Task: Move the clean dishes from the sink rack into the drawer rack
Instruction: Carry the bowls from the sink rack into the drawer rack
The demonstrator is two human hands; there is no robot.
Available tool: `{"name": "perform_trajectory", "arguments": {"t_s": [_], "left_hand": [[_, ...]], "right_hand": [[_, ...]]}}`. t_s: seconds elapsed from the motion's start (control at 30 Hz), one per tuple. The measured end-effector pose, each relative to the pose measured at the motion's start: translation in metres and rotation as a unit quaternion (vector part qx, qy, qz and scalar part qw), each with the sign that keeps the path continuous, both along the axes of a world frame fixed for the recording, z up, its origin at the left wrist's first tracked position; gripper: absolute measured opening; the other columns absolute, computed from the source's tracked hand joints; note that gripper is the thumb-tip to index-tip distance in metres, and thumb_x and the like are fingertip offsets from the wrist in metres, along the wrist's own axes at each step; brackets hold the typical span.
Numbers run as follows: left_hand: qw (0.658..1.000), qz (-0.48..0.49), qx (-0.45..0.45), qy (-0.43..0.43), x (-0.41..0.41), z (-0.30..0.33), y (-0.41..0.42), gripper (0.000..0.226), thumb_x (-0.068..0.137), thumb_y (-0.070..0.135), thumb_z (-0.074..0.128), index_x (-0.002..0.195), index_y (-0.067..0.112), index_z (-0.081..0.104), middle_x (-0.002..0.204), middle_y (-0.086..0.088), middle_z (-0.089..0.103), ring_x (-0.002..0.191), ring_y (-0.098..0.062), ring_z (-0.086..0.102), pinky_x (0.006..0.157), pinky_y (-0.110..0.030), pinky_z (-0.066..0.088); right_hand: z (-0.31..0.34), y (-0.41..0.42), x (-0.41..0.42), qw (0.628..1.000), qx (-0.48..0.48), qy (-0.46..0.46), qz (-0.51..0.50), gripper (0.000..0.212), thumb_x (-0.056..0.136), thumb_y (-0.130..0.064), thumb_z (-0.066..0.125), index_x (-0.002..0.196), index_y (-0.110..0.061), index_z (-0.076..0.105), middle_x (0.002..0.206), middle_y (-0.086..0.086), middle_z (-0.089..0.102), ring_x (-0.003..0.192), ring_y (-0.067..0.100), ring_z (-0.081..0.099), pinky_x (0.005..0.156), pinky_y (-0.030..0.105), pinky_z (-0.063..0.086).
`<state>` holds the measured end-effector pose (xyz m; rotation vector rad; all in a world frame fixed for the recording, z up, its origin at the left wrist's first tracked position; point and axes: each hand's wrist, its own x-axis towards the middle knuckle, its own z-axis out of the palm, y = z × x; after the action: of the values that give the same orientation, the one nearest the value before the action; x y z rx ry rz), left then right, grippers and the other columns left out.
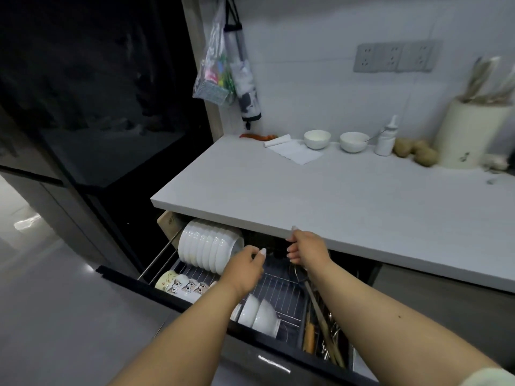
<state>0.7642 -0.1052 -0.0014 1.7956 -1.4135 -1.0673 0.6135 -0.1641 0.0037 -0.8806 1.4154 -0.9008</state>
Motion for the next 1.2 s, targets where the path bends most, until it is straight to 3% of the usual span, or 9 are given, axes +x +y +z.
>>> {"name": "perform_trajectory", "arguments": {"t_s": [0.13, 0.23, 0.5, 0.7, 0.9, 1.07, 1.2], "left_hand": [[0.999, -0.036, -0.013, -0.01, -0.035, 0.011, 0.003, 0.021, 0.099, 0.041, 0.043, 0.105, 0.024, 0.054, 0.084, -0.005, 0.068, 0.081, -0.023, 0.066, 0.08, -0.038, 0.053], [0.998, -0.061, -0.015, -0.022, -0.061, 0.017, 0.003, 0.023, 0.098, 0.042, 0.042, 0.103, 0.024, 0.055, 0.086, -0.005, 0.069, 0.087, -0.026, 0.068, 0.084, -0.043, 0.054], [0.99, -0.131, -0.039, -0.036, -0.148, 0.045, -0.011, 0.028, 0.098, 0.043, 0.04, 0.106, 0.021, 0.056, 0.087, -0.005, 0.069, 0.08, -0.021, 0.067, 0.076, -0.036, 0.055], [0.983, -0.17, -0.065, -0.025, -0.246, 0.066, -0.027, 0.027, 0.097, 0.045, 0.041, 0.105, 0.023, 0.056, 0.086, -0.002, 0.07, 0.082, -0.018, 0.067, 0.079, -0.033, 0.053], [0.965, -0.255, -0.064, -0.009, -0.366, 0.077, -0.026, 0.021, 0.097, 0.031, 0.048, 0.101, 0.015, 0.061, 0.09, -0.006, 0.07, 0.076, -0.014, 0.066, 0.067, -0.021, 0.05], [0.934, -0.349, -0.055, -0.044, -0.462, 0.071, -0.015, 0.02, 0.095, 0.028, 0.05, 0.092, 0.014, 0.064, 0.084, -0.003, 0.072, 0.082, -0.02, 0.069, 0.082, -0.034, 0.055], [0.905, -0.42, -0.046, -0.05, -0.537, 0.062, 0.001, 0.018, 0.093, 0.025, 0.052, 0.085, 0.014, 0.064, 0.078, -0.004, 0.073, 0.078, -0.022, 0.07, 0.084, -0.037, 0.056]], "right_hand": [[0.008, 0.015, -0.031, 0.999, -0.02, -0.015, -0.039, 0.034, 0.099, -0.031, 0.047, 0.079, -0.005, 0.057, 0.062, 0.009, 0.054, 0.05, 0.019, 0.049, 0.047, 0.025, 0.039], [0.015, 0.024, -0.056, 0.998, -0.031, -0.018, -0.056, 0.034, 0.099, -0.031, 0.047, 0.077, -0.006, 0.057, 0.063, 0.009, 0.055, 0.051, 0.019, 0.05, 0.048, 0.025, 0.04], [0.04, 0.033, -0.145, 0.992, -0.068, -0.014, -0.109, 0.032, 0.098, -0.032, 0.048, 0.084, -0.005, 0.061, 0.063, 0.007, 0.056, 0.053, 0.02, 0.052, 0.051, 0.026, 0.043], [0.07, 0.042, -0.244, 0.983, -0.086, 0.006, -0.163, 0.034, 0.098, -0.033, 0.047, 0.085, -0.006, 0.062, 0.067, 0.009, 0.059, 0.058, 0.021, 0.056, 0.056, 0.027, 0.048], [0.078, 0.065, -0.353, 0.965, -0.096, 0.03, -0.243, 0.034, 0.099, -0.033, 0.046, 0.087, -0.006, 0.062, 0.07, 0.009, 0.06, 0.062, 0.02, 0.057, 0.06, 0.028, 0.05], [0.069, 0.099, -0.442, 0.943, -0.088, 0.031, -0.32, 0.034, 0.099, -0.032, 0.046, 0.088, -0.004, 0.062, 0.067, 0.009, 0.058, 0.058, 0.019, 0.055, 0.059, 0.028, 0.048], [0.056, 0.14, -0.517, 0.916, -0.068, 0.042, -0.394, 0.032, 0.098, -0.032, 0.047, 0.085, -0.007, 0.062, 0.07, 0.008, 0.058, 0.06, 0.02, 0.055, 0.057, 0.027, 0.047]]}}
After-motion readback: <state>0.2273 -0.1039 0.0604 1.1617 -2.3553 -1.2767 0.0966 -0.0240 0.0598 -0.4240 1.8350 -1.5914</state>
